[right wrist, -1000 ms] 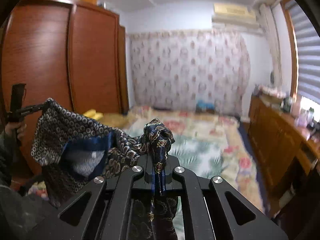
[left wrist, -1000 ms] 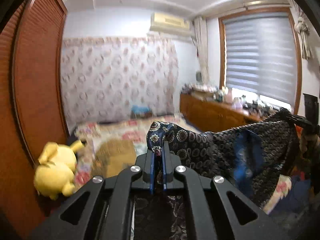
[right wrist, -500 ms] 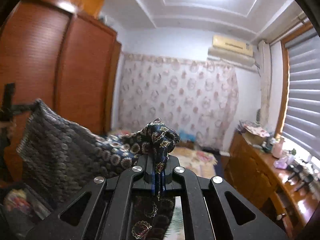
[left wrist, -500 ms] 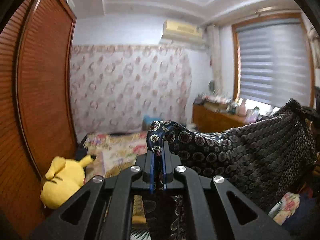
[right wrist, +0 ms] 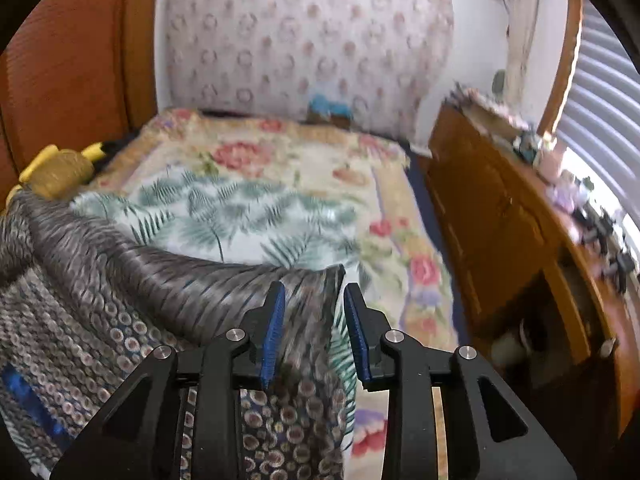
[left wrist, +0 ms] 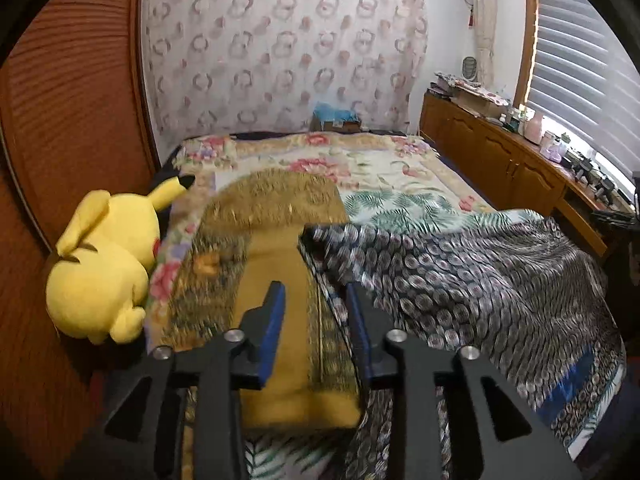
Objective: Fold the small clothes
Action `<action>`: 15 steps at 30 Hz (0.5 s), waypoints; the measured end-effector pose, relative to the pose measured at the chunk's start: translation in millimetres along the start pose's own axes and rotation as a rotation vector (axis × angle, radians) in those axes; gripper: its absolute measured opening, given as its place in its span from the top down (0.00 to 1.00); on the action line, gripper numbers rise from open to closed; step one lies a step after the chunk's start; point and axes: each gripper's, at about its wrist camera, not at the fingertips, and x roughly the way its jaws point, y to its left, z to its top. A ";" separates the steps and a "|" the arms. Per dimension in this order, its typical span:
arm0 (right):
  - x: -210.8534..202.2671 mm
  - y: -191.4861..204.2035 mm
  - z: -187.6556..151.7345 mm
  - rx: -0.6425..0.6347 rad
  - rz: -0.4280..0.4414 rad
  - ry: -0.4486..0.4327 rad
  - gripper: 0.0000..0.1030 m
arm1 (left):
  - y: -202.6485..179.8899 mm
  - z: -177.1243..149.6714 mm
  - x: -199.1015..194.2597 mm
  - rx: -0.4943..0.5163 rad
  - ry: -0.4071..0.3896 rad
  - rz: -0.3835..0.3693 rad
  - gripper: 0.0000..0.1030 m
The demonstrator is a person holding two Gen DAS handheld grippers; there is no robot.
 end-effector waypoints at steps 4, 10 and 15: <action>-7.0 7.3 -25.5 0.012 0.040 0.003 0.71 | -10.5 -19.3 -13.7 0.015 0.003 -0.018 0.57; -28.2 14.1 -57.9 0.016 0.078 -0.003 0.70 | -13.0 -40.3 -28.7 0.010 -0.011 -0.016 0.56; -28.8 7.3 -88.9 0.047 0.086 0.026 0.51 | -17.4 -68.1 -31.9 0.009 0.001 -0.020 0.56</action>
